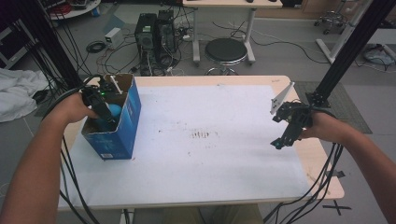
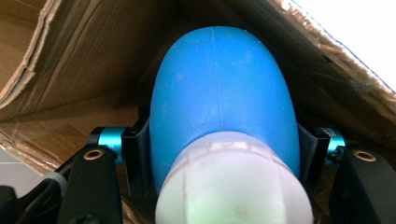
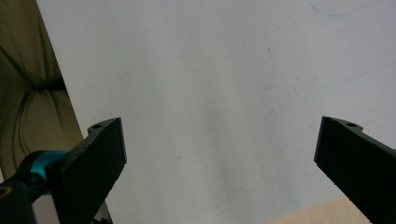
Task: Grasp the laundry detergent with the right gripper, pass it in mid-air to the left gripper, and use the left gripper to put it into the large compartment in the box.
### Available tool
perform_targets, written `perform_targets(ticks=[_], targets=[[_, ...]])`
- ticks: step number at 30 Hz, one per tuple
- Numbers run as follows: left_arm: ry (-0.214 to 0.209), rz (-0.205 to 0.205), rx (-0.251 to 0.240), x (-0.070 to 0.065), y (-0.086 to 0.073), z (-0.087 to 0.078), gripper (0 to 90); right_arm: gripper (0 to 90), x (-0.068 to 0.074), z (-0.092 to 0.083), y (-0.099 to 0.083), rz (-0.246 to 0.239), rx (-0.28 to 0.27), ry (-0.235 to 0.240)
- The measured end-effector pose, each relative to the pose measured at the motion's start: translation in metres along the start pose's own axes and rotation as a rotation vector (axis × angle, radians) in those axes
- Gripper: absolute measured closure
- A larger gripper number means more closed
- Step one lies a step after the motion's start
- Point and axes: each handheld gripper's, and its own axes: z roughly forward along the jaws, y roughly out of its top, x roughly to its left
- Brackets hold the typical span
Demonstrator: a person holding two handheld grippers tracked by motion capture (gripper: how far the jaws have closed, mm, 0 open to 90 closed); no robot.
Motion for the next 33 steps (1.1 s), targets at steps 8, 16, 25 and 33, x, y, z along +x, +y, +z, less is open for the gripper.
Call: perform_targets(ticks=[8,16,25,33], targets=[[0.014,-0.055,-0.075,0.003,-0.004,-0.013,32.9,1.3,0.001,-0.003,-0.001,-0.004,-0.013,-0.002],[0.024,-0.07,-0.132,0.001,-0.007,-0.047,28.0,1.3,0.002,-0.006,0.0,-0.008,-0.029,-0.015],[0.003,-0.065,-0.208,-0.012,-0.007,-0.078,28.0,1.3,0.006,-0.01,0.0,-0.015,-0.032,-0.02],[0.008,-0.045,-0.244,-0.033,0.009,-0.095,27.9,1.3,0.007,-0.013,0.0,-0.01,-0.053,-0.034]])
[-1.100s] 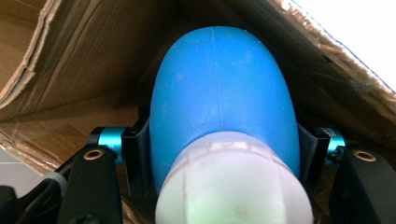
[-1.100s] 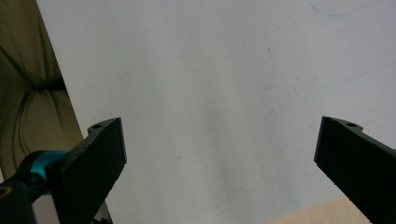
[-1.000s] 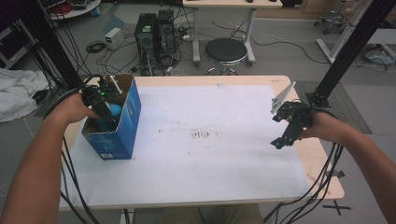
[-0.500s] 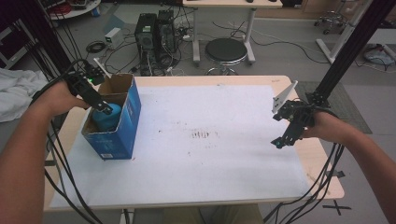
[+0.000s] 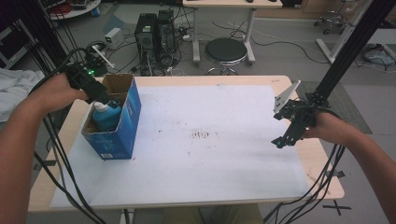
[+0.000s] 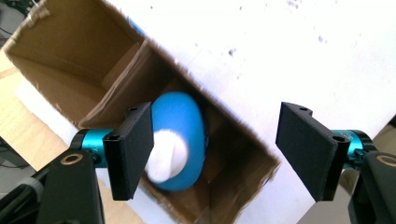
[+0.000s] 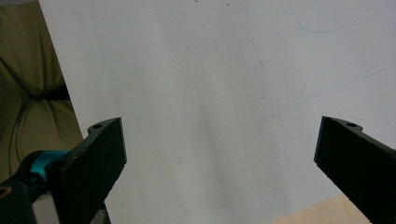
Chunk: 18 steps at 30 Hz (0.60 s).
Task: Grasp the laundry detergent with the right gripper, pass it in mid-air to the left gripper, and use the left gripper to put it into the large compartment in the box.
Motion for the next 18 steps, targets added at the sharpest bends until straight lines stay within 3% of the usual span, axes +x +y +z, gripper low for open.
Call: perform_targets(ticks=[4,6,9,11,13,14,15,16,18], targets=[[-0.023,0.038,-0.011,-0.009,0.008,0.0,28.0,1.3,0.001,0.0,0.001,-0.003,0.002,-0.002],[-0.058,0.061,-0.018,-0.013,0.015,0.003,27.9,1.3,0.002,-0.001,0.002,-0.005,-0.006,-0.006],[-0.057,0.043,-0.027,-0.017,0.023,0.006,27.9,1.3,0.003,-0.002,0.002,-0.003,-0.013,-0.01],[-0.067,0.057,-0.028,-0.019,0.026,0.009,27.9,1.3,0.003,-0.003,0.002,-0.002,-0.014,-0.011],[-0.095,0.122,-0.002,-0.03,0.037,0.018,26.8,1.3,0.003,-0.004,0.001,-0.007,-0.016,-0.016],[-0.095,0.122,-0.002,-0.03,0.037,0.018,16.9,1.3,0.004,-0.004,0.001,-0.003,-0.017,-0.019],[-0.096,0.138,0.006,-0.033,0.04,0.02,12.7,1.3,0.004,-0.005,0.001,0.0,-0.017,-0.02],[-0.115,0.167,0.011,-0.038,0.047,0.024,12.6,1.3,0.004,-0.005,0.001,-0.002,-0.019,-0.02],[-0.121,0.182,0.012,-0.04,0.05,0.027,12.6,1.3,0.004,-0.005,0.0,-0.002,-0.02,-0.021]])
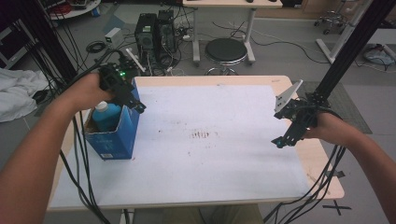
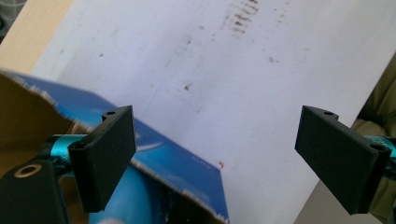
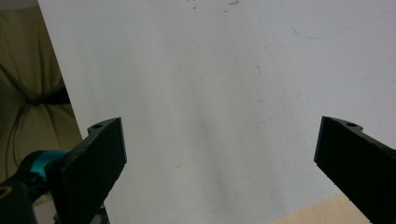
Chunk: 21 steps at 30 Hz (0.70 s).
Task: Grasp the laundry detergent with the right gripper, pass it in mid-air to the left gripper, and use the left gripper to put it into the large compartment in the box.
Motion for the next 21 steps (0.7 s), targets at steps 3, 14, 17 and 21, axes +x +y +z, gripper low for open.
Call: perform_targets(ticks=[3,14,17,21], targets=[[-0.016,0.032,0.011,-0.006,0.013,0.009,12.7,1.3,0.001,-0.001,0.0,0.001,-0.002,-0.002],[-0.049,0.112,0.026,-0.017,0.036,0.025,12.6,1.3,0.002,-0.002,0.0,0.003,-0.009,-0.006],[-0.038,0.12,0.039,-0.018,0.041,0.032,6.1,1.3,0.003,-0.002,0.001,0.002,-0.01,-0.006],[-0.036,0.15,0.033,-0.021,0.048,0.039,3.6,1.3,0.003,-0.001,0.003,0.003,-0.01,-0.006]])
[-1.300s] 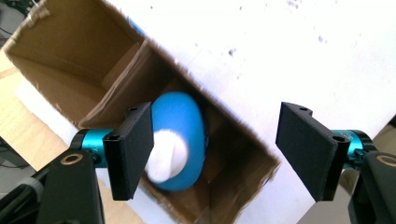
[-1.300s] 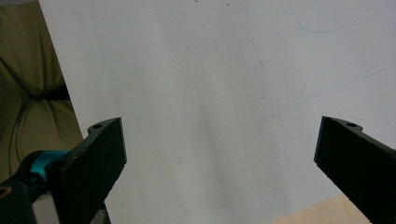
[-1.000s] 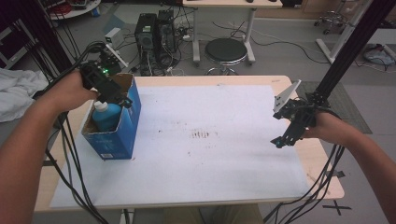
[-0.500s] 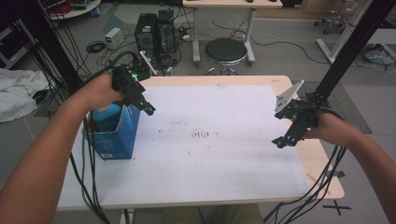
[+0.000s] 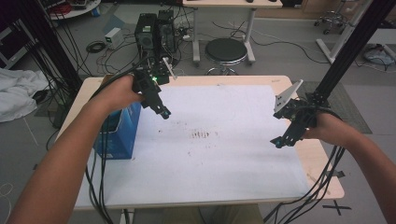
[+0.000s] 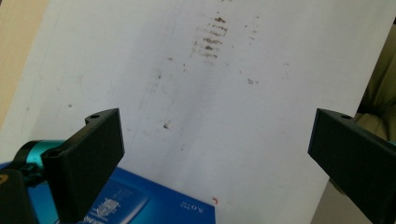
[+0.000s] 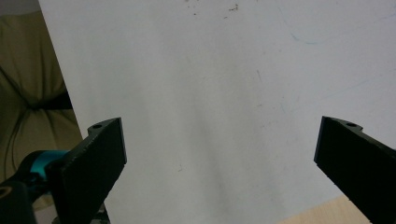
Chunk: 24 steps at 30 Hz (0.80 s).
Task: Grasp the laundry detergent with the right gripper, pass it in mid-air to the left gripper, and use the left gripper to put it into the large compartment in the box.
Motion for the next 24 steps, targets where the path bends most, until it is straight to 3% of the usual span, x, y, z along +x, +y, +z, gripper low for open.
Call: perform_targets(ticks=[3,8,15,20,24], targets=[[0.011,0.025,0.006,-0.002,0.008,0.006,3.5,1.3,0.0,0.0,0.001,0.003,-0.002,-0.003],[-0.021,0.074,0.04,-0.008,0.022,0.016,3.6,1.3,0.0,0.002,0.003,0.01,0.001,-0.003],[-0.004,0.08,0.014,-0.008,0.047,0.021,3.6,1.3,-0.004,0.004,0.005,0.014,-0.005,0.002],[-0.02,0.088,0.013,-0.007,0.062,0.025,3.7,1.3,-0.006,0.006,0.007,0.011,0.001,0.005],[-0.033,0.12,0.025,-0.009,0.071,0.031,3.7,1.3,-0.006,0.008,0.01,0.008,0.003,0.01]])
